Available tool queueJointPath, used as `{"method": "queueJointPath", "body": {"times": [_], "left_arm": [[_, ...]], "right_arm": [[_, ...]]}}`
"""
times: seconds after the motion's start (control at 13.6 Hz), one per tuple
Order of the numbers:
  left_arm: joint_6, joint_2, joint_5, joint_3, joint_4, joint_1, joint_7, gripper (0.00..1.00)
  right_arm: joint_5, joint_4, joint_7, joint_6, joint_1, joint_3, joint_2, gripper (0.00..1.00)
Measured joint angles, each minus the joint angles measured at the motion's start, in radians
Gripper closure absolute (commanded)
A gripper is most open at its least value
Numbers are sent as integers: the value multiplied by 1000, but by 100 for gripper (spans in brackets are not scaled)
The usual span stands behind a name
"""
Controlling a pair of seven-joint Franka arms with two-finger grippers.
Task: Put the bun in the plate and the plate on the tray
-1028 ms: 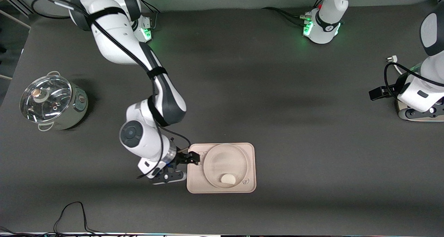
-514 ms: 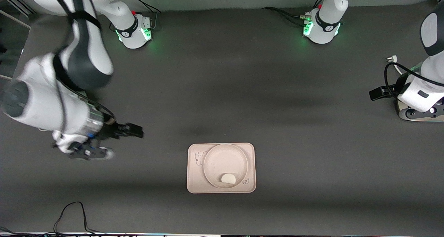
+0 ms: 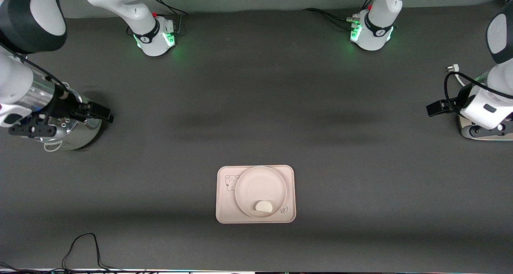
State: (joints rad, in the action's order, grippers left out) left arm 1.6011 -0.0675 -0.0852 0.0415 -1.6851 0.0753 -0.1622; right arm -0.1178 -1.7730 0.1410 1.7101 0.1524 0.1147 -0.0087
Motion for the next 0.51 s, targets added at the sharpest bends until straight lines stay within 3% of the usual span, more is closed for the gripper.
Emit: {"method": "queueJointPath", "body": {"times": [0.22, 0.51], "left_arm": [[-5, 32, 23, 4, 0, -4, 0, 0], [-19, 39, 24, 6, 10, -7, 0, 0]], "right_arm": [[4, -94, 0, 26, -124, -135, -70, 0], [36, -137, 0, 31, -182, -211, -106, 0]]}}
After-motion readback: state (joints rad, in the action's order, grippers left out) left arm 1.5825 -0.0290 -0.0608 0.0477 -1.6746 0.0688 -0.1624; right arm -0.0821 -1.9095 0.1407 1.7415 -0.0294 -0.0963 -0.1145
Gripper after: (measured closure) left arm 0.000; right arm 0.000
